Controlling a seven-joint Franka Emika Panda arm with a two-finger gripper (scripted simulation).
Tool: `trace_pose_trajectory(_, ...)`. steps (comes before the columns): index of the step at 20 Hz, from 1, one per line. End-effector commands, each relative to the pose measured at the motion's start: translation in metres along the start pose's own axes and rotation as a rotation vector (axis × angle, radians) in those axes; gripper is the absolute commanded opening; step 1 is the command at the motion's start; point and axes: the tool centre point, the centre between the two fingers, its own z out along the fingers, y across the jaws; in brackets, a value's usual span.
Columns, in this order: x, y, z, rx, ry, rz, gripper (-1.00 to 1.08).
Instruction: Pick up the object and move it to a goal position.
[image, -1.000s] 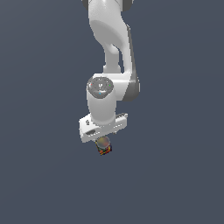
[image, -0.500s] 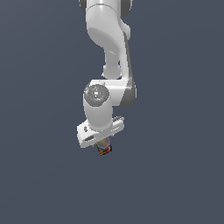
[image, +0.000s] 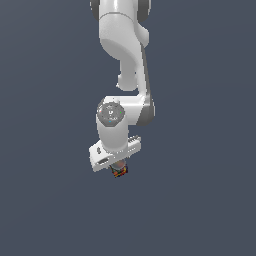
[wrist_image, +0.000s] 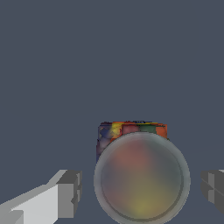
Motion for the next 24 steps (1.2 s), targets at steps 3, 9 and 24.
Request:
trace_pose_trajectory(3,-0.001,-0.001,0.024,0.001,-0.001,-0.002,1.0)
trace_pose_trajectory(9,0.0,0.0,0.032,0.001,-0.001,-0.003,1.0)
trace_pose_trajectory(24,0.001,-0.003,0.033,0.002,-0.002,-0.002,-1.0)
